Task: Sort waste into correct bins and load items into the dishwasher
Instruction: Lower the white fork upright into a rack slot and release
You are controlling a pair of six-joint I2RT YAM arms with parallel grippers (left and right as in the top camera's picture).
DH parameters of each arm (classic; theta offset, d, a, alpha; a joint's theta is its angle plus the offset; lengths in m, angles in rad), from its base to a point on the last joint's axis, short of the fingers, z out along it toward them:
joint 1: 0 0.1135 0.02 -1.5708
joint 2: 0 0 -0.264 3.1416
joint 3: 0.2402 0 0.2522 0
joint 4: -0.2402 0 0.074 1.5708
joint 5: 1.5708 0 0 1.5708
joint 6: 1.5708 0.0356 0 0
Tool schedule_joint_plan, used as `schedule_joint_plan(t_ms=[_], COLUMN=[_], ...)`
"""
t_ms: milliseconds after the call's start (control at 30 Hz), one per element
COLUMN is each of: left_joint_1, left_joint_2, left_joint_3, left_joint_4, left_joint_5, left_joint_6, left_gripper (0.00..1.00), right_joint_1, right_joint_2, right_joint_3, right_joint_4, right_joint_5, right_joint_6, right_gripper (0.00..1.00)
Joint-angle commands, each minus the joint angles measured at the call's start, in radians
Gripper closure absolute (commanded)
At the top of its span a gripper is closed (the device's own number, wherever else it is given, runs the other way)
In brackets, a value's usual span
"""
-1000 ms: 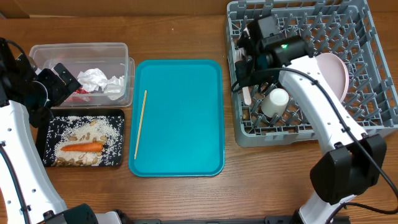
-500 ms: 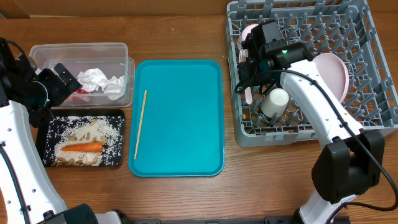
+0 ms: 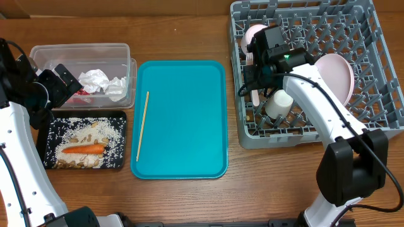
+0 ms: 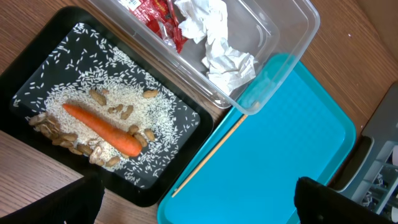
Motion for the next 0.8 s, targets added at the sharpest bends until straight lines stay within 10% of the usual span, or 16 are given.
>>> schedule_joint_plan(t_ms=[0, 767], left_joint_1=[-0.001, -0.001], left_joint_2=[-0.017, -0.017], left_joint_3=[0.02, 0.02], left_joint_4=[0.0, 0.0], left_joint_5=[0.011, 0.011], left_joint_6=[0.008, 0.008], left_gripper=[0.0, 0.0], right_joint_1=[-0.002, -0.002], right_joint_2=[-0.007, -0.007], right_joint_3=[-0.003, -0.012], right_joint_4=[0.01, 0.008], right_joint_5=[0.013, 0.012], right_joint_6=[0.028, 0.053], right_gripper=[0.96, 0.9])
